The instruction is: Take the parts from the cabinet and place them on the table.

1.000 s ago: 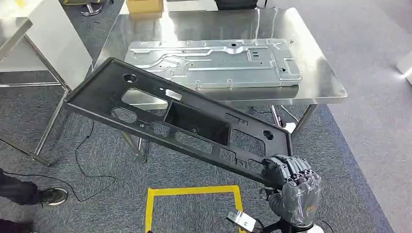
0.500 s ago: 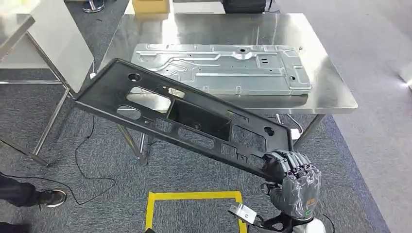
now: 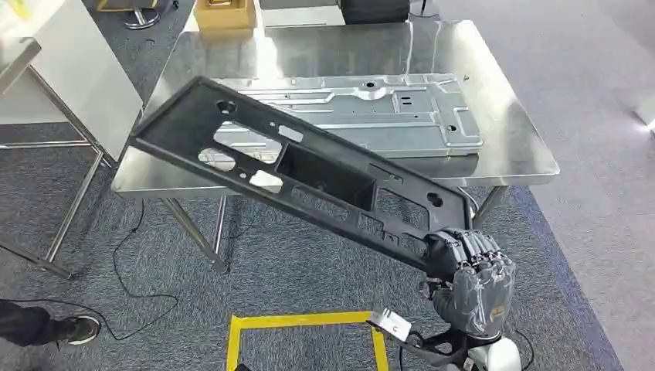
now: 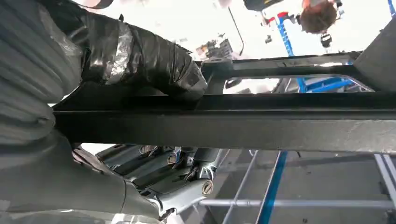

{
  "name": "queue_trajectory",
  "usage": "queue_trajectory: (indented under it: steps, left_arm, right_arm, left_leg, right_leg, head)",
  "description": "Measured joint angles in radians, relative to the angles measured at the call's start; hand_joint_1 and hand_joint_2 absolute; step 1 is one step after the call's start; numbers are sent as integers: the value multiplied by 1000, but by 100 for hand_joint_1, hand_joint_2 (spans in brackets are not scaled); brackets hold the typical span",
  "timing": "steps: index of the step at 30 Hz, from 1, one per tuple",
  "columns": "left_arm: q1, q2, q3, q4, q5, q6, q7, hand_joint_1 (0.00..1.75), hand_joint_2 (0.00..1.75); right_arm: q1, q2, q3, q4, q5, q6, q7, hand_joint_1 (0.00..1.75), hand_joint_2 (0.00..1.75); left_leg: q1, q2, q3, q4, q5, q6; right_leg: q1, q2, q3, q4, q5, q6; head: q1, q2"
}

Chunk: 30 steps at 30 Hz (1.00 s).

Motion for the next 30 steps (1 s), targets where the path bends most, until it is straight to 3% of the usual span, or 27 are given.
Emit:
queue_trajectory:
  steps: [1,4,5,6,7,9,10,11,12,13,15,16,20,22,25,26,27,28,30]
  left_arm:
    - [-2,0,-1,0,-1,-1,1,0,175]
    - [-5,0,-10,0,-5,-2,2,0,175]
    - [-4,0,-11,0,-5,-2,3,0,175]
    - [-4,0,-13,0,-6,-3,3,0,175]
    - [-5,-2,-14,0,-6,-3,3,0,175]
    - [-10,-2,-16,0,-7,-4,3,0,175]
    - [-10,-2,-16,0,-7,-4,3,0,175]
    - [-10,-2,-16,0,-7,-4,4,0,175]
    - [-8,-2,-16,0,-7,-4,6,0,175]
    - [-8,-2,-16,0,-7,-4,6,0,175]
    - [-9,-3,-18,0,-8,-5,8,0,175]
    - [-9,-3,-18,0,-8,-5,8,0,175]
    - [-15,-3,-21,0,-8,-5,10,0,175]
    - [-15,-3,-23,0,-9,-6,10,0,175]
    - [-15,-3,-25,0,-9,-6,11,0,175]
    - [-13,-3,-25,0,-9,-6,11,0,175]
    - [-11,-3,-25,0,-9,-6,11,0,175]
    - [-10,-3,-26,0,-10,-6,11,0,175]
    - [-11,-3,-28,0,-10,-6,12,0,175]
  right_arm:
    - [-10,-2,0,3,6,0,8,175,175]
    - [-26,-7,0,7,18,0,23,175,175]
    - [-31,-9,0,8,23,0,27,175,175]
    - [-35,-13,0,10,27,0,32,175,175]
    - [-42,-16,0,11,29,0,35,175,175]
    - [-49,-23,0,17,30,0,44,175,175]
    - [-50,-26,0,20,30,0,49,175,175]
    - [-51,-29,0,25,30,0,55,175,175]
    - [-54,-32,0,29,30,0,59,175,175]
    - [-57,-35,0,32,30,0,63,175,175]
    - [-69,-41,0,37,32,0,68,175,175]
    - [-75,-44,0,40,34,0,72,175,175]
    - [-82,-49,0,47,40,0,87,175,175]
    - [-84,-50,0,48,44,0,90,175,175]
    - [-87,-50,0,51,44,0,91,175,175]
    - [-87,-50,0,54,44,0,92,175,175]
    - [-87,-51,0,56,44,0,92,175,175]
    - [-87,-52,0,57,44,0,92,175,175]
    - [-88,-55,0,57,44,0,95,175,175]
  left_leg:
    - [-7,0,17,-21,-18,2]
    - [-10,-2,18,-27,-27,13]
    - [-3,-3,24,-40,-25,20]
    - [1,-2,35,-51,-21,25]
    - [2,-1,41,-54,-23,34]
    - [1,-1,46,-53,-29,40]
    - [1,-1,49,-53,-34,41]
    - [1,-1,53,-52,-38,40]
    - [1,-2,60,-51,-43,38]
    - [1,-3,69,-50,-50,36]
    - [1,-4,87,-45,-67,27]
    - [-5,-4,83,-44,-74,19]
    - [-5,-3,90,-49,-81,-2]
    - [-1,-3,75,-4,-108,-11]
    - [1,-3,-51,222,-198,-20]
    - [1,-3,-87,272,-200,-20]
    - [1,-3,-94,264,-171,-18]
    - [1,-3,-79,208,-121,-14]
    - [-2,-3,-11,34,-10,1]
  right_leg:
    - [8,2,1,4,-7,9]
    - [2,2,4,-6,-9,24]
    - [8,1,9,-8,-13,31]
    - [2,-1,9,8,-20,35]
    - [2,-2,-13,54,-48,37]
    - [-1,-2,-99,208,-113,43]
    - [-2,-2,-142,275,-132,46]
    - [-3,-2,-170,308,-126,48]
    - [-5,-3,-172,287,-90,49]
    - [-7,-3,-153,225,-35,50]
    - [-11,-5,-85,48,71,46]
    - [-5,-6,-74,34,52,40]
    - [-1,-1,-69,15,44,15]
    - [-7,-1,-56,4,43,1]
    - [-2,-4,-46,4,33,-11]
    - [0,-4,-41,5,29,-11]
    - [2,-3,-34,5,24,-11]
    - [4,-1,-25,5,18,-10]
    - [7,0,-5,4,6,-8]
  head:
    - [-1,0]
    - [0,0]
    - [-1,0]
    - [0,0]
    - [1,0]
    - [0,0]
    - [0,0]
    - [0,0]
    - [1,0]
    - [0,0]
    - [1,0]
    - [1,0]
    - [0,0]
    - [-1,0]
    - [-2,0]
    - [-2,0]
    - [-2,0]
    - [-3,0]
    - [-2,0]
